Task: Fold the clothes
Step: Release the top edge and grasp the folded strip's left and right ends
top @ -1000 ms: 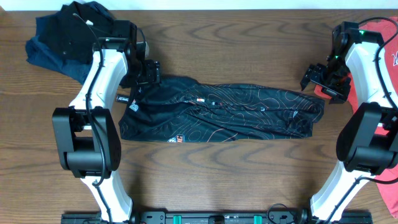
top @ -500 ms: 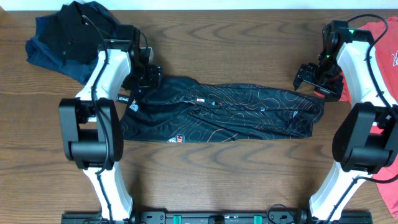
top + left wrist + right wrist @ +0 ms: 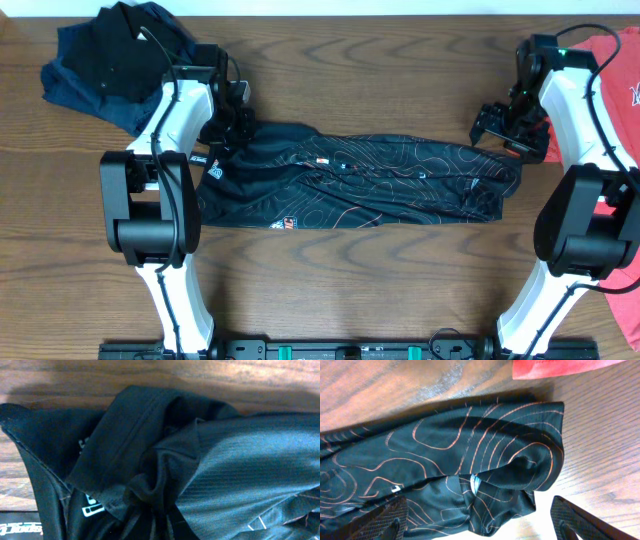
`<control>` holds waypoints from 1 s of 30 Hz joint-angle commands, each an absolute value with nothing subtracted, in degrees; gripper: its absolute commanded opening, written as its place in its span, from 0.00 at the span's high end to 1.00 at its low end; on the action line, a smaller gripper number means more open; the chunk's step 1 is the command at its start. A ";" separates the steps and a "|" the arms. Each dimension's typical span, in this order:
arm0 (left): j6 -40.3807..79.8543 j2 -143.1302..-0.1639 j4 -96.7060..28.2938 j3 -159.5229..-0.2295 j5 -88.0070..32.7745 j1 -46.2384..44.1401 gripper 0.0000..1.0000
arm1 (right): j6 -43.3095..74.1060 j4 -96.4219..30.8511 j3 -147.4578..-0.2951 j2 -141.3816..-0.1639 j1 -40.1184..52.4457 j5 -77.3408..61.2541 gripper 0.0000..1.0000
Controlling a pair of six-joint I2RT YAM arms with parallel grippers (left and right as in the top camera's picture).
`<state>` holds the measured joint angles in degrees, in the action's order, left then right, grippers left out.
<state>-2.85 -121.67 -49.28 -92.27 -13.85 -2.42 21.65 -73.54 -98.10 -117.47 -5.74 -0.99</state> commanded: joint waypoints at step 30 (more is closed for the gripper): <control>-0.12 -111.53 -74.87 -92.07 -6.04 -1.30 0.62 | 20.97 -70.06 -92.77 -115.74 -5.02 -1.96 0.16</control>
<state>-0.27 -111.39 -73.56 -92.25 -8.95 -1.63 21.63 -69.82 -93.14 -117.25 -5.74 -1.56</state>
